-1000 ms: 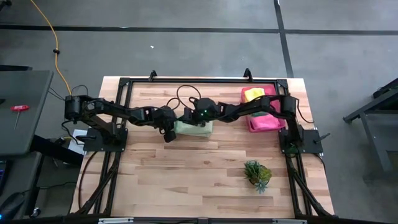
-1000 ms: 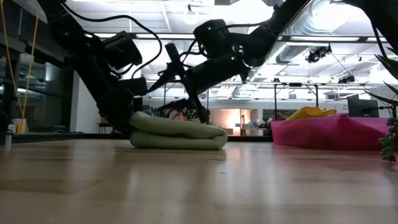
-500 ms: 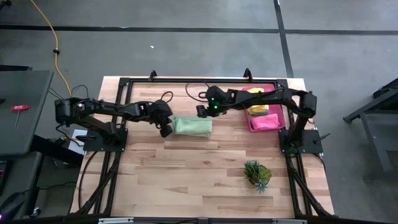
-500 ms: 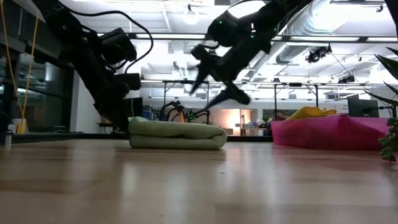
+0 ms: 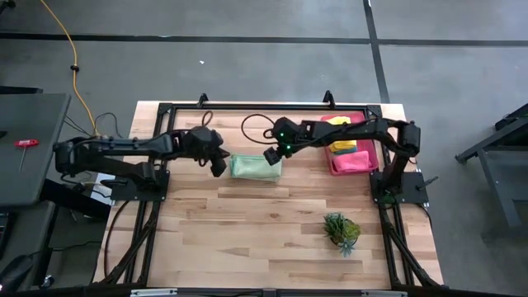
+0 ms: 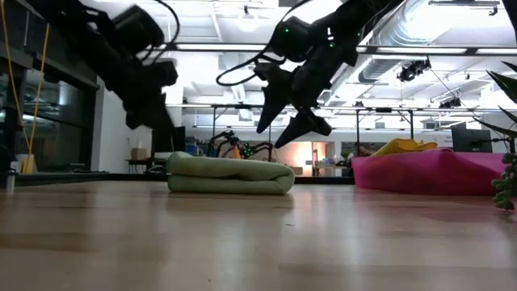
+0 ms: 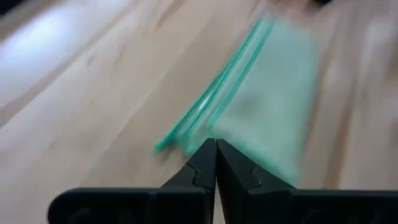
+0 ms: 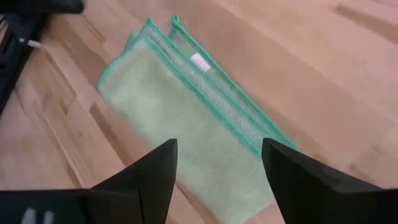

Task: Fold microfiber towels
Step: Fold the light green microfiber cloth

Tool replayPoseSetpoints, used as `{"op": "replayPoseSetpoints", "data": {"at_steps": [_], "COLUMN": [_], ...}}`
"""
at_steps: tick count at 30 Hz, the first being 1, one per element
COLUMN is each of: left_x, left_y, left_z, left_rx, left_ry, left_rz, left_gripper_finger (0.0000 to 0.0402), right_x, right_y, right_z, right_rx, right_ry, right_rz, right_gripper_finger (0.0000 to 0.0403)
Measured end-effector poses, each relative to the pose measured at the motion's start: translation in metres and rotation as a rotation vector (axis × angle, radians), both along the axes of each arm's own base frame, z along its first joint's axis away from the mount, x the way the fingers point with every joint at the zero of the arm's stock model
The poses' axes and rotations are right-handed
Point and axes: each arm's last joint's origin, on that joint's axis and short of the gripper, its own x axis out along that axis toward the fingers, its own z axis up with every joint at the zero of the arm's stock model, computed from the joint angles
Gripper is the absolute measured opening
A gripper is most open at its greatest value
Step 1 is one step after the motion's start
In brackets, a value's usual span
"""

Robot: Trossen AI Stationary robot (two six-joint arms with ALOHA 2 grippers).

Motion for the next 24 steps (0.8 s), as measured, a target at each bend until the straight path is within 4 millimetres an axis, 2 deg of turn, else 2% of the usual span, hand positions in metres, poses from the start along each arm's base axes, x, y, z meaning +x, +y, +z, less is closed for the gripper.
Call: {"op": "replayPoseSetpoints", "data": {"at_steps": [4, 7, 10, 14, 15, 19, 24], "left_x": [0.011, 0.025, 0.040, 0.057, 0.060, 0.067, 0.069], "left_y": [-0.010, -0.020, -0.030, -0.040, -0.041, -0.041, -0.040], "left_z": [0.011, 0.008, -0.004, -0.026, -0.030, -0.046, -0.063], "left_rx": [-0.008, -0.011, -0.031, -0.063, -0.069, -0.095, -0.105], "left_ry": [-0.140, -0.184, -0.184, -0.176, -0.176, -0.163, -0.092], "left_rz": [-0.005, -0.026, -0.015, -0.003, 0.012, 0.063, 0.074], "left_gripper_finger": [0.0000, 0.0000, 0.0000, 0.0000, 0.0000, 0.0000, 0.0000], "right_x": [-0.002, -0.002, 0.000, 0.004, 0.005, 0.005, 0.001], "right_y": [-0.011, -0.016, -0.019, -0.018, -0.018, -0.031, -0.050], "right_z": [0.001, -0.003, -0.011, -0.030, -0.034, -0.039, -0.037], "right_rx": [-0.011, -0.024, -0.027, -0.029, -0.037, -0.075, -0.094], "right_ry": [-0.023, -0.010, 0.000, 0.050, 0.060, 0.073, 0.044], "right_rz": [0.023, 0.039, 0.055, 0.100, 0.101, 0.006, -0.048], "right_gripper_finger": [0.0225, 0.0202, 0.0143, 0.0027, 0.0015, 0.0026, 0.0004]}}
